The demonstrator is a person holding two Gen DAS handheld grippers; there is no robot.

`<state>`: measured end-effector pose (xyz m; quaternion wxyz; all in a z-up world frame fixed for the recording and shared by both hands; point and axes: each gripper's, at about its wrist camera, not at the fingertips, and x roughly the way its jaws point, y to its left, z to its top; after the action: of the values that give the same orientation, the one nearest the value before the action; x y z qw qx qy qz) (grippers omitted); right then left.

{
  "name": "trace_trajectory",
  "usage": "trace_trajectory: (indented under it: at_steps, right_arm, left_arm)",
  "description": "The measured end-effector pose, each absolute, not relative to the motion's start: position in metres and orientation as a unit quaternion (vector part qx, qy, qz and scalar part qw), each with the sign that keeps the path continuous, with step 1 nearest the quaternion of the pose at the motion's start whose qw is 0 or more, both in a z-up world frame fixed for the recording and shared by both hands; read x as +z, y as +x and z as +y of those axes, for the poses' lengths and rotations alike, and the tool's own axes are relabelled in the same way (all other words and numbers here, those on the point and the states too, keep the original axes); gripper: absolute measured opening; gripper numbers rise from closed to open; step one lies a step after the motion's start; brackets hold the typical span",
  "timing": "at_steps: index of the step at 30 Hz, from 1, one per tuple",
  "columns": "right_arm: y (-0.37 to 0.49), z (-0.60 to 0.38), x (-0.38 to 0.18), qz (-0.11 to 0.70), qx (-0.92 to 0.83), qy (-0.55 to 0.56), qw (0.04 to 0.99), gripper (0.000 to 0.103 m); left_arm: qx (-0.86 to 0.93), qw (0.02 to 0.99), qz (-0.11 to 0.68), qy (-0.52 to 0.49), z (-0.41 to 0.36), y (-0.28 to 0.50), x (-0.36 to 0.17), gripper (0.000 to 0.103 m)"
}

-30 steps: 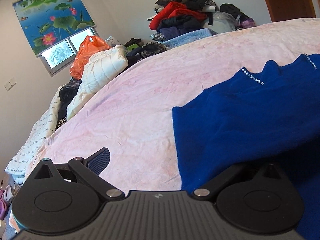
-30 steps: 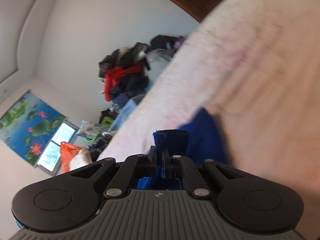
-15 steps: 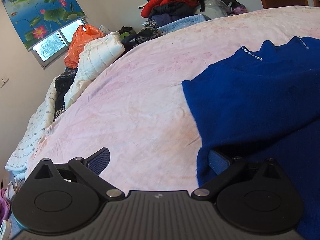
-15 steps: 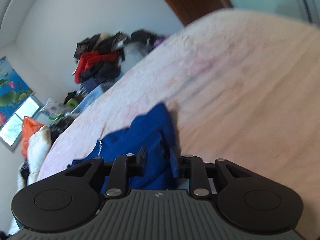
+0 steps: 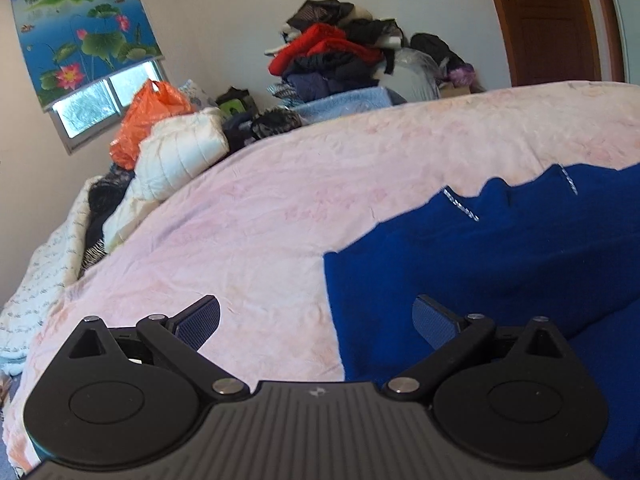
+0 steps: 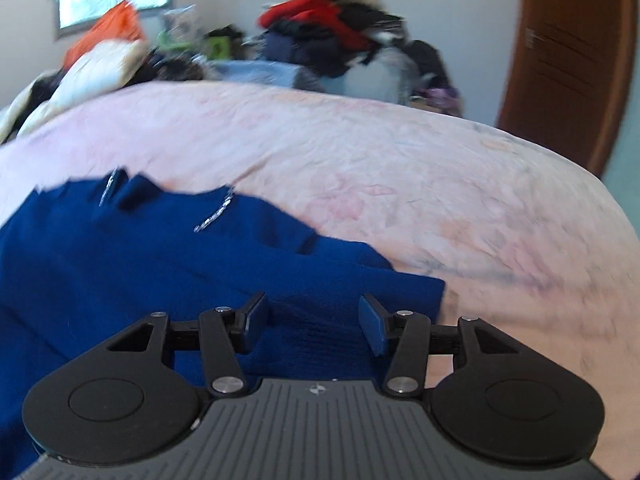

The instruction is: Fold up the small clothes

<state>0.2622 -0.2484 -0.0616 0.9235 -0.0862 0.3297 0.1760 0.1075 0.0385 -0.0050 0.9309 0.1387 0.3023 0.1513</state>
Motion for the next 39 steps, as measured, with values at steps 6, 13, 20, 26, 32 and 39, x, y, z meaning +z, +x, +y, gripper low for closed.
trace_trajectory:
  at_steps: [6,13,20,26,32,39]
  right_arm:
    - [0.260,-0.237,-0.065,0.342,0.251,-0.115,0.898,0.006]
    - [0.258,-0.243,-0.057,0.296,0.202,-0.087,0.929,0.004]
    - [0.270,-0.241,-0.065,0.307,0.155,-0.064,0.937,0.038]
    - [0.241,-0.262,-0.053,0.307,0.163,-0.030,0.937,0.048]
    - [0.222,-0.261,-0.054,0.325,0.109,-0.043,0.938,0.052]
    - [0.210,-0.244,-0.071,0.337,0.122,-0.028,0.933,0.073]
  left_arm:
    - [0.168,0.921,0.327,0.131,0.051,0.122,-0.015,0.103]
    - [0.162,0.912,0.350,0.142,0.042,0.129,-0.035,0.103]
    - [0.155,0.905,0.361,0.166,0.039,0.132,-0.048,0.103]
    - [0.158,0.900,0.375,0.157,0.044,0.134,-0.056,0.103]
    - [0.065,0.922,0.375,0.075,0.034,0.117,-0.039,0.103]
    - [0.036,0.910,0.407,0.075,0.022,0.113,-0.057,0.103]
